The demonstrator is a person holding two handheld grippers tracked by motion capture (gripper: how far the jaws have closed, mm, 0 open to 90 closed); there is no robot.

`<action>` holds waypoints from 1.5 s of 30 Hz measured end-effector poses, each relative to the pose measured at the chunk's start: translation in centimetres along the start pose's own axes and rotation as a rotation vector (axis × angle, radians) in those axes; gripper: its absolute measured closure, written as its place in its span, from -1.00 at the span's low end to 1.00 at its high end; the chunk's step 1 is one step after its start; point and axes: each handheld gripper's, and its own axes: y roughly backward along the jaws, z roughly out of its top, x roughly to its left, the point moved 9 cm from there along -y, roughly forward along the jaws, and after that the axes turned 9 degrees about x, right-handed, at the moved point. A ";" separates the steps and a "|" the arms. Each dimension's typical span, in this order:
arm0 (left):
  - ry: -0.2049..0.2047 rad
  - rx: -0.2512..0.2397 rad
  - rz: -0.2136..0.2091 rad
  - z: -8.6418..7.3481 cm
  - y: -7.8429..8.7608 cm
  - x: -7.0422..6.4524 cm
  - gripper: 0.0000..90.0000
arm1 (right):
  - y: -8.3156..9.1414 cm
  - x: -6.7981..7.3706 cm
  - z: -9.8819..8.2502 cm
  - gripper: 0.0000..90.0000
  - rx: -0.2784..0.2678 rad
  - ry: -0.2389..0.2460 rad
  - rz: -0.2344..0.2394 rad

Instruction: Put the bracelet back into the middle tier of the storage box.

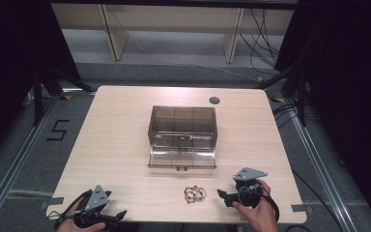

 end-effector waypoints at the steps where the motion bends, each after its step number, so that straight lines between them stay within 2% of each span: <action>1: 0.000 0.000 0.000 0.0 0.0 0.0 -0.64 | 0.0 0.0 0.0 -0.56 0.004 0.003 0.001; 4: 0.005 -0.003 -0.004 0.0 0.0 -0.1 -0.64 | -0.1 0.1 -0.1 -0.62 0.012 0.000 0.009; 5: 0.001 0.000 0.001 0.0 0.0 0.0 -0.64 | -0.2 0.1 0.0 -0.63 0.005 0.016 0.005; 7: 0.002 -0.001 -0.001 0.0 0.0 0.0 -0.64 | -0.2 0.2 0.1 -0.63 0.000 0.021 0.009; 8: 0.002 -0.001 -0.003 0.0 0.0 0.0 -0.64 | 0.0 0.5 0.1 -0.63 0.008 0.007 0.020; 9: 0.000 0.000 0.001 0.0 0.0 0.0 -0.64 | -0.1 0.4 0.1 -0.62 0.003 0.024 0.013; 16: 0.001 -0.001 0.000 0.0 0.0 0.0 -0.64 | 0.0 0.6 0.1 -0.59 0.012 0.023 0.020; 22: 0.000 0.001 0.000 0.0 0.0 0.0 -0.64 | 0.1 0.9 0.3 -0.56 0.012 0.048 0.024; 24: -0.012 0.002 0.013 0.0 0.0 0.1 -0.64 | 0.1 1.2 0.3 -0.54 0.020 0.035 0.042; 26: 0.001 0.000 0.000 0.0 0.0 0.0 -0.64 | 0.1 1.3 0.4 -0.52 0.011 0.048 0.041; 27: 0.001 0.000 0.000 0.0 0.0 0.0 -0.64 | -0.2 1.5 0.7 -0.52 -0.020 0.047 0.046; 28: -0.009 0.003 0.020 0.0 0.0 0.2 -0.64 | 0.0 1.6 0.5 -0.52 0.008 0.056 0.050; 30: -0.001 0.000 0.000 0.0 0.0 0.0 -0.64 | 0.0 1.8 0.5 -0.50 0.020 0.066 0.056; 31: 0.001 0.000 0.000 0.0 0.0 0.0 -0.64 | -0.2 2.1 0.8 -0.49 -0.012 0.045 0.064; 32: -0.004 0.003 0.009 0.0 0.0 0.1 -0.64 | -0.3 2.1 0.8 -0.49 -0.012 0.060 0.059; 33: -0.010 0.004 0.015 0.0 0.0 0.2 -0.64 | 0.0 2.2 0.7 -0.48 0.023 0.055 0.070; 35: -0.020 0.011 0.010 0.0 0.0 0.2 -0.64 | -0.2 2.5 0.9 -0.46 0.003 0.072 0.071; 36: -0.004 0.005 0.020 0.0 -0.1 0.2 -0.64 | -0.2 2.7 1.0 -0.45 0.005 0.070 0.078; 37: -0.016 0.009 0.023 0.0 0.0 0.3 -0.64 | -0.3 2.6 1.0 -0.45 0.002 0.080 0.071; 38: -0.009 0.004 0.017 0.0 0.0 0.2 -0.64 | -0.3 2.9 1.1 -0.44 0.004 0.073 0.080; 39: 0.000 0.002 0.005 0.0 0.0 0.1 -0.64 | -0.3 2.9 1.1 -0.44 0.019 0.094 0.084; 40: -0.008 0.004 0.013 0.0 0.0 0.2 -0.64 | -0.3 3.1 1.2 -0.43 0.022 0.098 0.086; 41: -0.010 0.004 0.013 0.0 0.0 0.2 -0.64 | -0.5 3.3 1.5 -0.43 0.000 0.102 0.094; 43: -0.011 0.006 0.024 0.0 0.0 0.3 -0.64 | -0.5 3.5 1.5 -0.42 0.007 0.101 0.090; 44: -0.011 0.005 0.021 0.0 0.0 0.2 -0.64 | -0.4 3.6 1.5 -0.42 0.025 0.107 0.097; 45: -0.018 0.009 0.012 0.0 0.0 0.2 -0.64 | -0.5 3.7 1.6 -0.41 0.021 0.118 0.097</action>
